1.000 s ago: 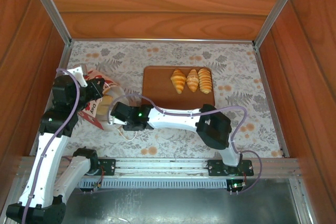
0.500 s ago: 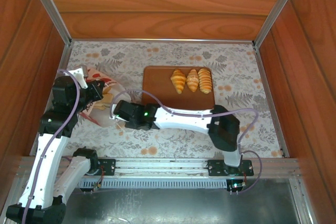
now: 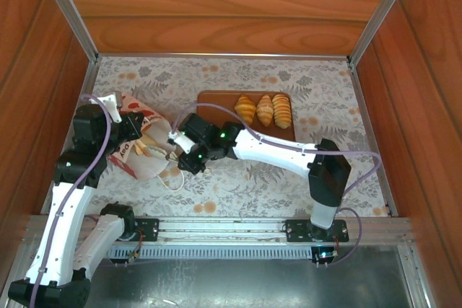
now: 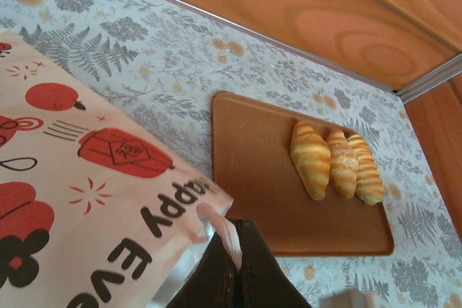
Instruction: Take the fake bread out of the paper bag
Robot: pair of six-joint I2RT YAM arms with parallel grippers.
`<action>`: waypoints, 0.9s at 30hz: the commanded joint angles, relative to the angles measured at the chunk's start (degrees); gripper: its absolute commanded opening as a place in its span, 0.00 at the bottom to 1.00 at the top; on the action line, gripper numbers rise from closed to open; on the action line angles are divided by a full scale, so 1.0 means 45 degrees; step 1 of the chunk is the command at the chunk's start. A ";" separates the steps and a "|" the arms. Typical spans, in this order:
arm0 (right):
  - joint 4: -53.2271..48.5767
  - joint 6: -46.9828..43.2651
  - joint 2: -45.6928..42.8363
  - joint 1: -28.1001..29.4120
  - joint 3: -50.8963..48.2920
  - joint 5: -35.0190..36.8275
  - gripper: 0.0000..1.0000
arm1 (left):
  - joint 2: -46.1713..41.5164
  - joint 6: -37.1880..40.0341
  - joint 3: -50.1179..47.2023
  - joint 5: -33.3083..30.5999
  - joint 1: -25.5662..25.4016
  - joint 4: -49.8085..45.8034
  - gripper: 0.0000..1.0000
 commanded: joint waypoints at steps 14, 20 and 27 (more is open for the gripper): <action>0.0696 0.1377 -0.0574 -0.0952 -0.0597 0.0120 0.34 | 0.0065 -0.0100 0.0508 0.0148 -0.0061 -0.0014 0.00; 0.0381 0.1172 -0.0869 -0.0937 -0.0874 0.1962 0.35 | 0.0104 -0.0227 0.0539 0.0233 -0.0054 0.0006 0.00; 0.1164 0.1079 -0.0768 -0.0933 -0.1135 0.0203 0.38 | 0.0514 -0.0401 0.0541 0.0865 -0.0063 0.0160 0.00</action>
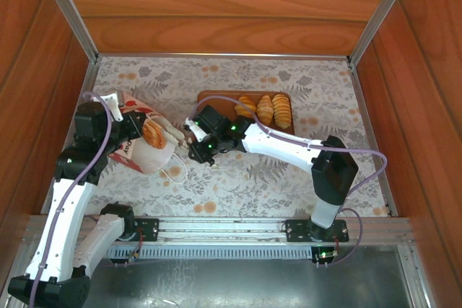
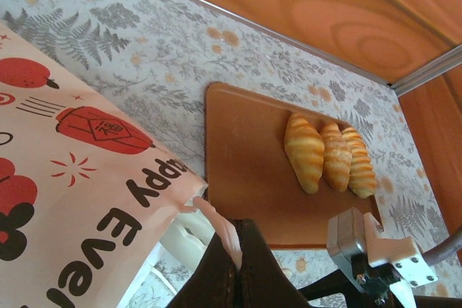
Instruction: Take the fake bread out of the paper bag
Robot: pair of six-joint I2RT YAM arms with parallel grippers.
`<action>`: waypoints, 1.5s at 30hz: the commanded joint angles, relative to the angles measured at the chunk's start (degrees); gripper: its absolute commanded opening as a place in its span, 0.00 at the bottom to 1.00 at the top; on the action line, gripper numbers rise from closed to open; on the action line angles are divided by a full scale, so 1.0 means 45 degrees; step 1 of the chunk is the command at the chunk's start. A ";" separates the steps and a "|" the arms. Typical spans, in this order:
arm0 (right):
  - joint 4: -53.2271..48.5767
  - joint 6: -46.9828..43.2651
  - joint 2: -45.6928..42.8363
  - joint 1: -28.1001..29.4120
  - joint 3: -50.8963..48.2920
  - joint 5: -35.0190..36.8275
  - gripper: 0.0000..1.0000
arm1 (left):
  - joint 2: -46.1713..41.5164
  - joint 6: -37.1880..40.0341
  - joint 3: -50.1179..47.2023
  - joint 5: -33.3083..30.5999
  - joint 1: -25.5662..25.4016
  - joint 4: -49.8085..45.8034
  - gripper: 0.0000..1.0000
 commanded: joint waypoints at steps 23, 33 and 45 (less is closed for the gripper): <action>0.0552 0.0041 -0.0265 -0.0073 0.0643 -0.2649 0.21 | 0.0082 -0.0633 0.0292 0.0467 -0.0063 0.0545 0.00; -0.0507 0.0169 -0.1869 -0.0515 0.0018 -0.4367 0.17 | 0.0246 -0.0847 0.0487 0.0013 -0.0063 0.0591 0.00; -0.1099 0.0355 -0.3080 -0.1001 -0.0762 -0.4650 0.14 | 0.0440 -0.1047 0.0549 0.0065 -0.0047 0.0923 0.00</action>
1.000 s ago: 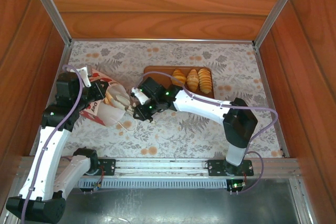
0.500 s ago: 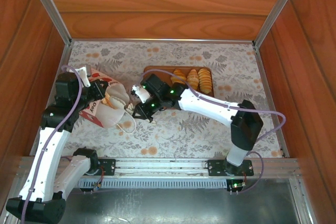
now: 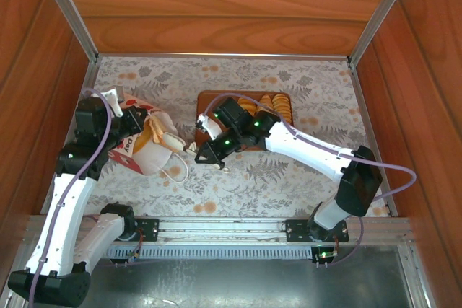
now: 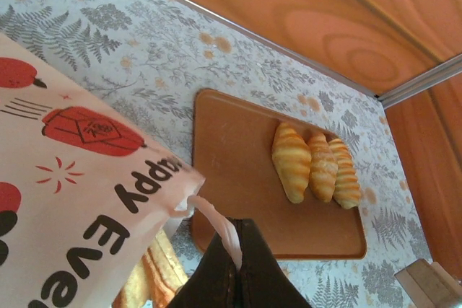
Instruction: Take the fake bread out of the paper bag
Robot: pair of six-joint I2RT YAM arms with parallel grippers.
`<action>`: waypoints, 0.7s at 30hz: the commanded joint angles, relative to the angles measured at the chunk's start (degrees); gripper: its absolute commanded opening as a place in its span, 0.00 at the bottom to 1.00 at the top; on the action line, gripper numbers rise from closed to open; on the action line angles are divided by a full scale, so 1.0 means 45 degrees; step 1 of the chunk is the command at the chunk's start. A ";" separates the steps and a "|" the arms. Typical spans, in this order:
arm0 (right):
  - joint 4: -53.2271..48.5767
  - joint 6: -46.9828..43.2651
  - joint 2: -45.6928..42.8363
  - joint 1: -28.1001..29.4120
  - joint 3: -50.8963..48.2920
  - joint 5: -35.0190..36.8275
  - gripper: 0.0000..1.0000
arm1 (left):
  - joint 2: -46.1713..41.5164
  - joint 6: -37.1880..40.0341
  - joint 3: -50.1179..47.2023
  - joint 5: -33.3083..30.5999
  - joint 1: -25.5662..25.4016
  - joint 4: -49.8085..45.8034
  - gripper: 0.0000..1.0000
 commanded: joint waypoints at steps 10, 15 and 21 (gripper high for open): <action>-0.1710 -0.0481 -0.2423 -0.0639 -0.1058 -0.0283 0.12 | -0.0088 -0.0125 0.0168 -0.0625 -0.0052 0.0516 0.00; -0.2242 -0.0486 -0.3323 -0.1172 -0.1705 -0.0075 0.13 | -0.0390 -0.0315 -0.0220 -0.1704 -0.0061 0.0515 0.00; -0.2083 -0.0377 -0.3330 -0.2470 -0.2460 -0.0648 0.13 | -0.0618 -0.0340 -0.0350 -0.1704 -0.0051 0.0516 0.00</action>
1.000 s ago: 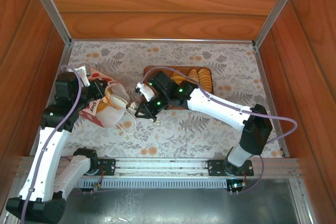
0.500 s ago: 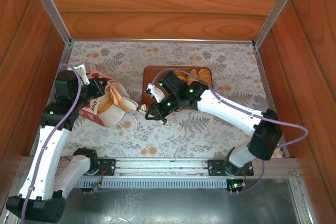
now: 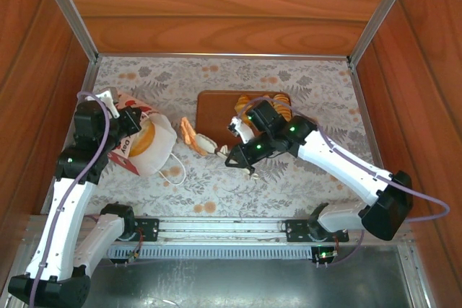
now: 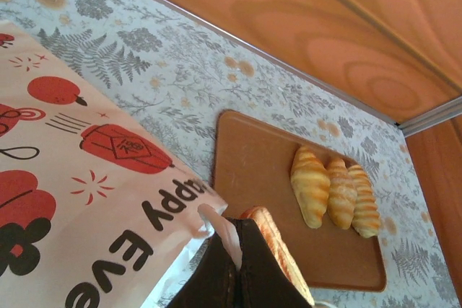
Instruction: Take the fake bread out of the paper bag
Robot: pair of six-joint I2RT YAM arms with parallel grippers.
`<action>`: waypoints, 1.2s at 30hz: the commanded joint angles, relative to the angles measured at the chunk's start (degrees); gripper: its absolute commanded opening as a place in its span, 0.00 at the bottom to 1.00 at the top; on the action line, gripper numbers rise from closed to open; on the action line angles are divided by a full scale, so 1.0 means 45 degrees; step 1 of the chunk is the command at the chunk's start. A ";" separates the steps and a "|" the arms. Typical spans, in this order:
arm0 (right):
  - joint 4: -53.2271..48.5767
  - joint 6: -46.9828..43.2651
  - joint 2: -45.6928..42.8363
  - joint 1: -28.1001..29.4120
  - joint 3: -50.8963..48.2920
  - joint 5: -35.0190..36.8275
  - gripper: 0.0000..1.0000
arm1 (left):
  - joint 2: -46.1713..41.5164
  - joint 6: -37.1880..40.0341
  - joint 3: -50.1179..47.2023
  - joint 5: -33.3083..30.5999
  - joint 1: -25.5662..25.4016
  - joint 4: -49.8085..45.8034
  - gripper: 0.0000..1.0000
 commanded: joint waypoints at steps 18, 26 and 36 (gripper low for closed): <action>-0.0649 -0.1038 0.2504 -0.4359 0.0237 -0.1753 0.17 | 0.0000 -0.0106 0.0084 0.0180 -0.0054 0.0305 0.00; -0.1663 -0.1649 0.2819 -0.4556 0.1484 0.0452 0.28 | 0.0010 -0.0048 0.0061 0.0273 -0.0049 0.0307 0.00; -0.1801 -0.1632 0.2707 -0.4314 0.1874 0.1057 0.40 | 0.0026 -0.0067 0.0004 0.0375 -0.0065 0.0308 0.00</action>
